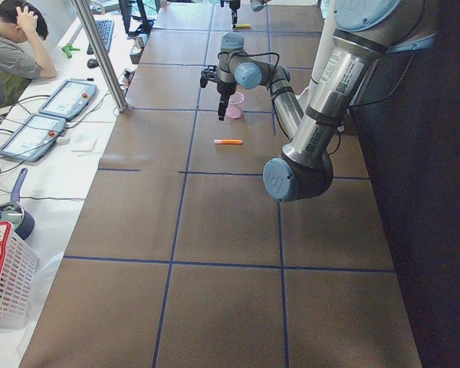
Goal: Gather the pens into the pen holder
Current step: 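Hover the left gripper above the orange highlighter while the right gripper grasps the yellow highlighter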
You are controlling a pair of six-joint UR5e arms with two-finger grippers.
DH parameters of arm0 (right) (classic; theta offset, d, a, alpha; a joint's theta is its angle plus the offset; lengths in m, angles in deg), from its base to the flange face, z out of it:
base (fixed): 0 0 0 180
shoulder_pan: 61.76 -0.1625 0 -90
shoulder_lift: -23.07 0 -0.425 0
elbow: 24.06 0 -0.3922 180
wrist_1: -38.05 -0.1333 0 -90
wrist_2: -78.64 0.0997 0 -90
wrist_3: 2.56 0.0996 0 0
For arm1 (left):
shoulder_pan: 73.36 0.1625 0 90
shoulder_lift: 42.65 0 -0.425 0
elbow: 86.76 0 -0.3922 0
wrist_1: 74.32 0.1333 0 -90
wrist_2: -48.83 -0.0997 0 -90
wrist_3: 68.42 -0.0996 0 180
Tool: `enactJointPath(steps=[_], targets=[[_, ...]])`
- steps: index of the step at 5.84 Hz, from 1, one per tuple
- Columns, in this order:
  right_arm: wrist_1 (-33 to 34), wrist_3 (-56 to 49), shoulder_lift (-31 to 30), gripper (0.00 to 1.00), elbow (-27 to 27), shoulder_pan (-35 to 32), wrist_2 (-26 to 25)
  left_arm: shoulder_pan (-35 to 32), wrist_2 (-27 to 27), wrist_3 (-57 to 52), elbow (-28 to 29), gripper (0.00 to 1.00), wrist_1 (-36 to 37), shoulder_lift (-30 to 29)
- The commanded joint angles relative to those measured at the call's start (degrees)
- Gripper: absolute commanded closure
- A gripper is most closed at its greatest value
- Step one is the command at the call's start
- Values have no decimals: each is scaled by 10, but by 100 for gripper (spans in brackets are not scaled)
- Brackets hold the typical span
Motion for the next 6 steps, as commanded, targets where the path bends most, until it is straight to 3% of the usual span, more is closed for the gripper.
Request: enactJointPath(steps=[1,5,6], targets=[[-1,-1,-6,46,0,0,6,0,0,0,0,0,1,0],[0,-2,-12,47,-4,0,6,0,0,-1,0,0,1,0],[0,-2,-13,52,-5,0,6,0,0,0,0,0,0,0]])
